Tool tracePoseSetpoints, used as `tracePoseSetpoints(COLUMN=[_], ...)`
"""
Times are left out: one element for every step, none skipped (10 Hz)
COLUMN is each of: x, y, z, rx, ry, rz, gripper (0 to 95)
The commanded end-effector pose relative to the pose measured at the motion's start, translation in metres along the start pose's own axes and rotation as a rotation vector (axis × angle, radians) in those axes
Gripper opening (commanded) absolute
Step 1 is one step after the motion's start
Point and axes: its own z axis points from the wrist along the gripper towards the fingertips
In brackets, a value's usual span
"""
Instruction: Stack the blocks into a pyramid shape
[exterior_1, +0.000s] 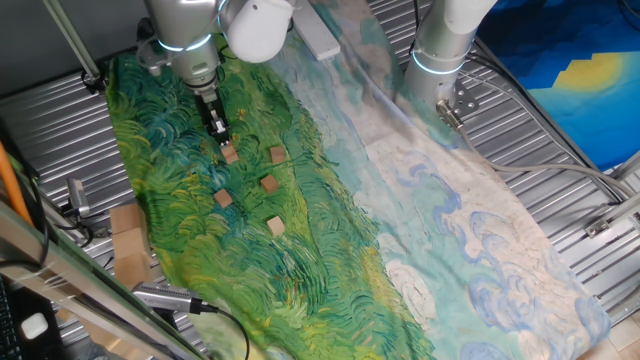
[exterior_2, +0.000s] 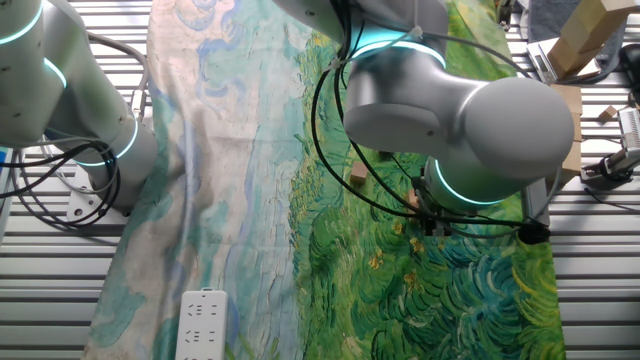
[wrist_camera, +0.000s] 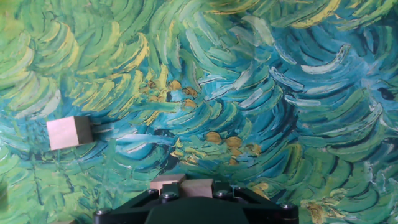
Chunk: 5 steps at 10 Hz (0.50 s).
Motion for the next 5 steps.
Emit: tracePoseSetpoints(x=[0.0, 0.0, 0.0, 0.0, 0.0], y=[0.0, 0.0, 0.0, 0.0, 0.0], z=[0.0001, 0.0001, 0.0002, 0.0002, 0.0002], rx=[0.005, 0.006, 0.004, 0.003, 0.0], ry=[-0.004, -0.005, -0.007, -0.01, -0.012], rz=[-0.002, -0.003, -0.004, -0.006, -0.007], gripper=[0.0, 0.0, 0.0, 0.0, 19.0])
